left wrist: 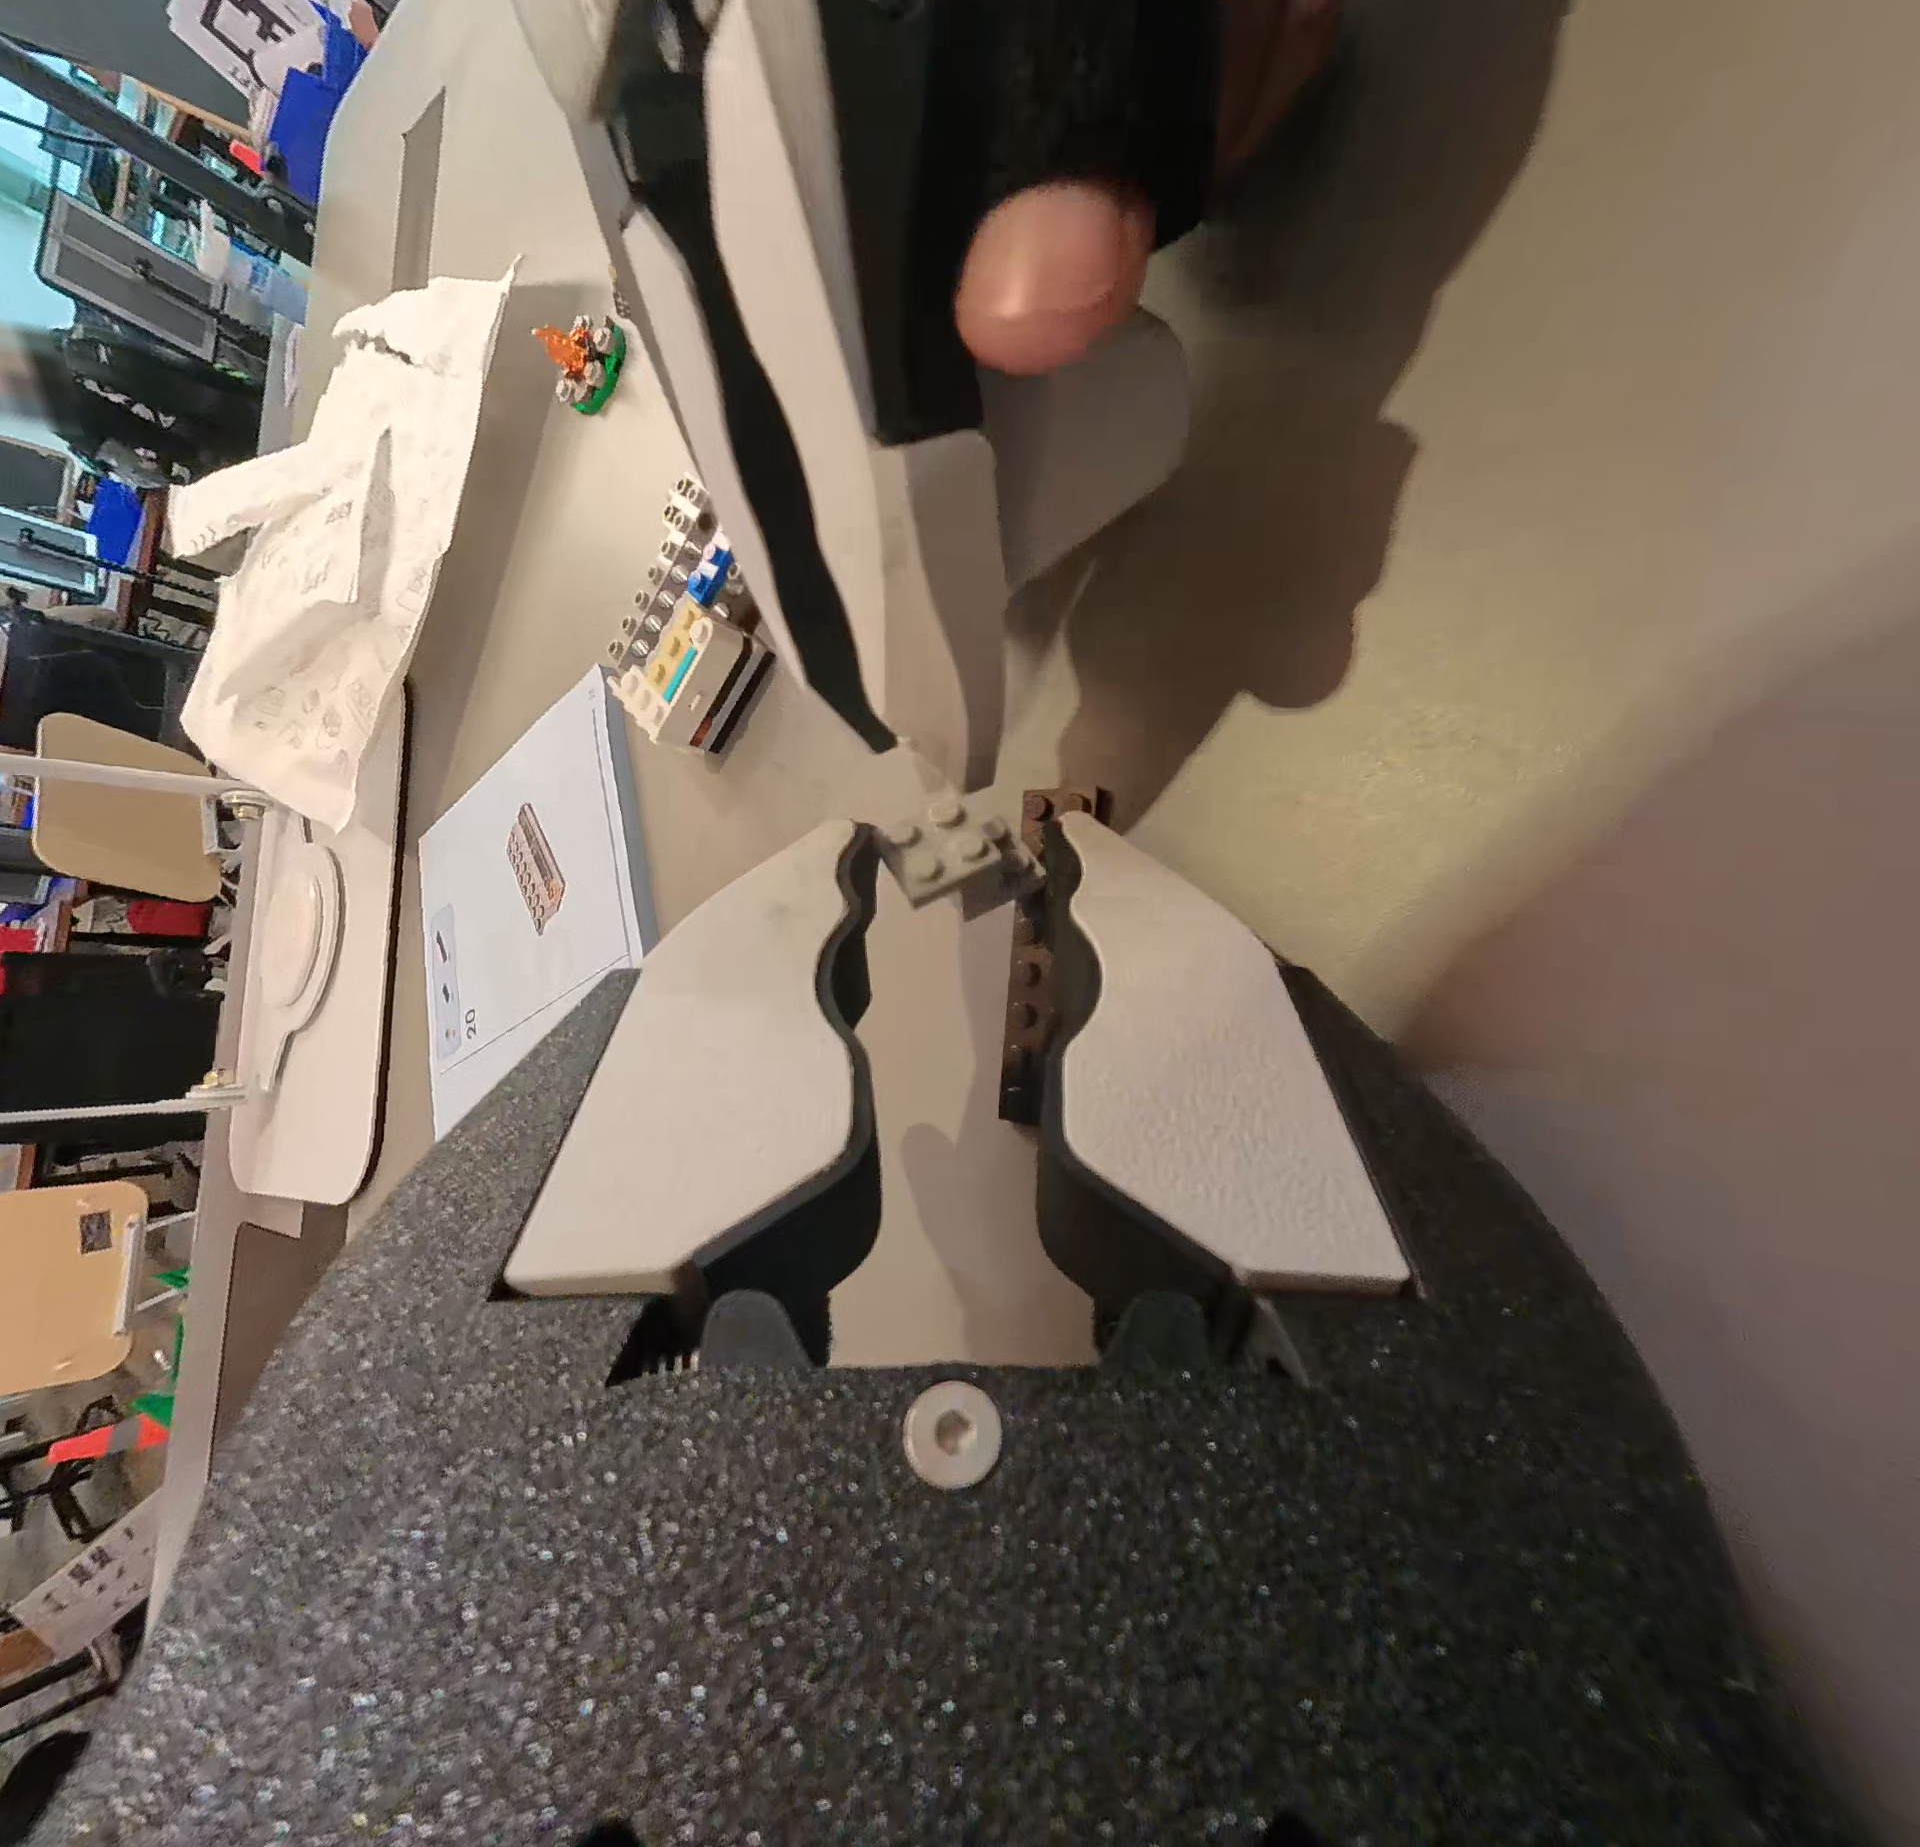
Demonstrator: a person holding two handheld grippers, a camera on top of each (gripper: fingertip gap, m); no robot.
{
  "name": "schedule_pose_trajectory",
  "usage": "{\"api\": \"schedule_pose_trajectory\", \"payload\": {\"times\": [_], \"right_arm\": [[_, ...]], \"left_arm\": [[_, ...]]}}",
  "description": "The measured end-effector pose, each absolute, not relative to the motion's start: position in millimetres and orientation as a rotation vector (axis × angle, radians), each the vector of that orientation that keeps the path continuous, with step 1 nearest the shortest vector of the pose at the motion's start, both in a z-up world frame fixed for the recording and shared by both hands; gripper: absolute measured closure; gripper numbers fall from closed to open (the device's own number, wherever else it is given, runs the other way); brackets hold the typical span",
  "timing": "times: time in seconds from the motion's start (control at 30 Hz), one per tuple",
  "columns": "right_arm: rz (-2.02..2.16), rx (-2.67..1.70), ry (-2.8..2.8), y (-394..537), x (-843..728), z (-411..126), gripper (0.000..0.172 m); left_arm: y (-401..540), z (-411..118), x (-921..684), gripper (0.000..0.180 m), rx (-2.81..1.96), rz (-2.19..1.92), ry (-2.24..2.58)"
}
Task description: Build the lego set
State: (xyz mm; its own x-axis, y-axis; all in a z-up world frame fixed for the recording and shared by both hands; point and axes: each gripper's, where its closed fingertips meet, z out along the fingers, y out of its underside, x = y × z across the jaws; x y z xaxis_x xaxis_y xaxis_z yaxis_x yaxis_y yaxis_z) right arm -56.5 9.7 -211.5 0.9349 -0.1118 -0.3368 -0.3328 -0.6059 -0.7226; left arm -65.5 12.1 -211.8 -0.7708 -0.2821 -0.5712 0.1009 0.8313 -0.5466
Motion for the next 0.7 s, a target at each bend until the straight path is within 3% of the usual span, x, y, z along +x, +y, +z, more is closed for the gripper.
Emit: {"api": "schedule_pose_trajectory", "payload": {"times": [0.27, 0.7], "right_arm": [[0.365, -2.223, 0.248, 8, -62, -210, 0.142], [0.086, -2.378, -0.164, 13, -75, -231, 0.145]], "left_arm": [[14, -220, -71, 0.149, -0.206, -0.792, 2.429], [21, -224, -77, 0.149, -0.432, -1.018, 2.548]]}}
